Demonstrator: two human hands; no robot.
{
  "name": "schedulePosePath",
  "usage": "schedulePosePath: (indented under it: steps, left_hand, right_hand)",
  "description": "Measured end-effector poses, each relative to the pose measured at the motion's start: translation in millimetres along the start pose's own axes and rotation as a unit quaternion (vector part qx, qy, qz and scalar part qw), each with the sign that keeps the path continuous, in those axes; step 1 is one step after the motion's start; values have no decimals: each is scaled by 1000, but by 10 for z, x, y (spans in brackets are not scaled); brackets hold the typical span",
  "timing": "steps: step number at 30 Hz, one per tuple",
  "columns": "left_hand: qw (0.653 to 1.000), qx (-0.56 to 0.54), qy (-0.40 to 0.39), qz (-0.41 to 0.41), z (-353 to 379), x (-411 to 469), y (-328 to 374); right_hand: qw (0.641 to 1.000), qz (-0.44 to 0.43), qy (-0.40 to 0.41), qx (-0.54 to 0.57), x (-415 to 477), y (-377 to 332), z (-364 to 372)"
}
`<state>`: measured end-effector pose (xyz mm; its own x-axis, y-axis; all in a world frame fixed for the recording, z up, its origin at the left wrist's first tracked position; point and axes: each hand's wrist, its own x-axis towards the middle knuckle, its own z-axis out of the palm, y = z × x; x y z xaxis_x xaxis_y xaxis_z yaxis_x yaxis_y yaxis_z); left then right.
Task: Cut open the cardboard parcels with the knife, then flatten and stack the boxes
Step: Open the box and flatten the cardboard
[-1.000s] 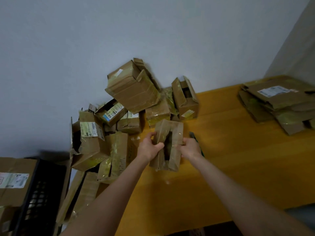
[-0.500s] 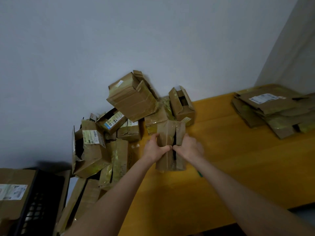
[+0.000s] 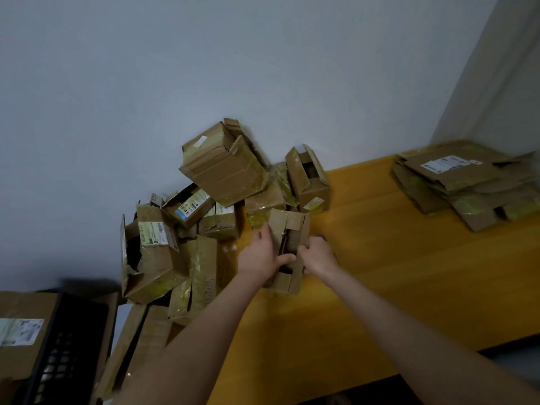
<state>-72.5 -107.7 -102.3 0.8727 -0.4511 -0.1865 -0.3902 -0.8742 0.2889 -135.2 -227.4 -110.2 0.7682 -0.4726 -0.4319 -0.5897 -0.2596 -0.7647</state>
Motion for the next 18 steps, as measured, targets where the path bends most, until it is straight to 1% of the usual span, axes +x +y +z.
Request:
schedulePosePath:
  steps: [2, 3, 4, 5, 8, 10, 12, 15, 16, 17, 18]
  left_hand:
    - [996, 93, 1, -15, 4, -16, 48]
    - [992, 122, 6, -18, -6, -14, 50]
    - [992, 126, 11, -16, -17, -8, 44]
    - [994, 107, 18, -9, -27, 4, 44]
    - [999, -12, 31, -9, -64, 35, 35]
    - [990, -129, 19, -43, -111, 74, -2]
    - [964, -253, -13, -80, -176, 113, -59]
    - [909, -396, -62, -113, -245, 112, -121]
    - [897, -422, -66, -115, -260, 106, -130]
    - [894, -429, -68, -107, -275, 103, -123]
    - [905, -410, -70, -88, -289, 119, -114]
  right_hand:
    - [999, -28, 9, -36, -48, -19, 22]
    - [999, -36, 5, -38, -48, -6, 20]
    - [999, -39, 0, -37, -61, -2, 5]
    - [999, -41, -4, -33, -69, 11, -16]
    - [1000, -22, -10, 3, -49, 90, -102]
    - [997, 15, -11, 70, -61, 167, -172]
    - [986, 46, -28, 157, -72, 264, -233]
    - [955, 81, -51, 280, -65, 358, -278]
    - [951, 91, -40, 293, -42, 367, -273]
    - [958, 95, -10, 270, -11, 372, -272]
    - [976, 93, 26, 193, 31, 373, -282]
